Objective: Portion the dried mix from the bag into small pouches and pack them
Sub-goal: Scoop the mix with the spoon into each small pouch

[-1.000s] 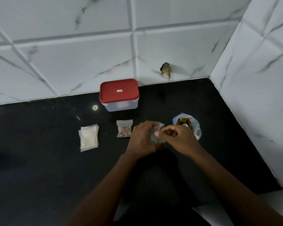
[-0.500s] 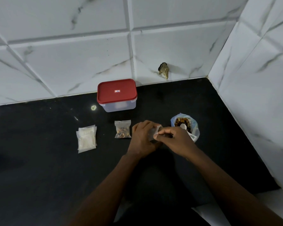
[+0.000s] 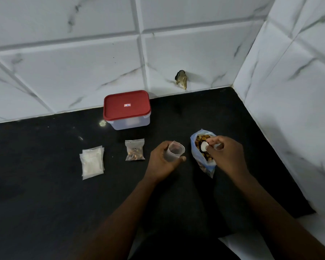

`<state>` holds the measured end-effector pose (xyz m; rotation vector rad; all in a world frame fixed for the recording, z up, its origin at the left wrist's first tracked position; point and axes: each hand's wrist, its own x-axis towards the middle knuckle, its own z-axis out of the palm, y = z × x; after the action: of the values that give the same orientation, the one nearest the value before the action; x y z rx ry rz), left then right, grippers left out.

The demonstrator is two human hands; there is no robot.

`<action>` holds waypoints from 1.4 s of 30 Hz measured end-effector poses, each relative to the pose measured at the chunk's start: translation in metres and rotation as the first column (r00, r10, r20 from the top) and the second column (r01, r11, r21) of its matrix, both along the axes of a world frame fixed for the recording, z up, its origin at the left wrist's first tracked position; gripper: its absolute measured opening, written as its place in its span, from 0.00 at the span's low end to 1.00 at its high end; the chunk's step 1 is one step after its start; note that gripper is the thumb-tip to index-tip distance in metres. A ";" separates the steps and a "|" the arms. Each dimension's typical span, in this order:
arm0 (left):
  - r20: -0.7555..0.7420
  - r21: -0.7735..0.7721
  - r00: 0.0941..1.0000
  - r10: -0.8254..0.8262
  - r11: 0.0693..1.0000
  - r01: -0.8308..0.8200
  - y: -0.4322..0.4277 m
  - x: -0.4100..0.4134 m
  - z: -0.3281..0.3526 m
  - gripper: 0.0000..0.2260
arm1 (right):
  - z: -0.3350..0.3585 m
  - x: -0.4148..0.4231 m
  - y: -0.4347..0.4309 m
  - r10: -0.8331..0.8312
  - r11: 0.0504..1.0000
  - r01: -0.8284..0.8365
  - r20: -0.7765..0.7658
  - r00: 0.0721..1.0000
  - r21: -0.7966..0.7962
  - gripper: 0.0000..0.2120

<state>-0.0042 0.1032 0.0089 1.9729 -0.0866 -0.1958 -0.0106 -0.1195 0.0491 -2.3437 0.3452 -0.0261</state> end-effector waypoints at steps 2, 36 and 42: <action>-0.053 -0.032 0.998 0.024 0.999 -0.026 -0.005 0.001 -0.002 0.18 | -0.011 0.004 -0.018 0.006 0.991 -0.013 -0.058 0.998 -0.131 0.12; -0.239 -0.127 0.961 -0.139 0.986 0.111 -0.068 0.059 -0.022 0.22 | -0.056 0.007 -0.043 0.366 0.890 -0.243 0.289 0.885 -0.385 0.06; -0.258 -0.231 0.953 -0.162 0.967 0.102 -0.069 0.054 -0.020 0.22 | -0.062 0.013 -0.047 0.499 0.800 -0.296 0.305 0.811 -0.522 0.15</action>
<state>0.0496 0.0341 -0.0108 1.7069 -0.0576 -0.5259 0.0020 -0.1664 -0.0129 -2.7311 -0.4490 -0.4573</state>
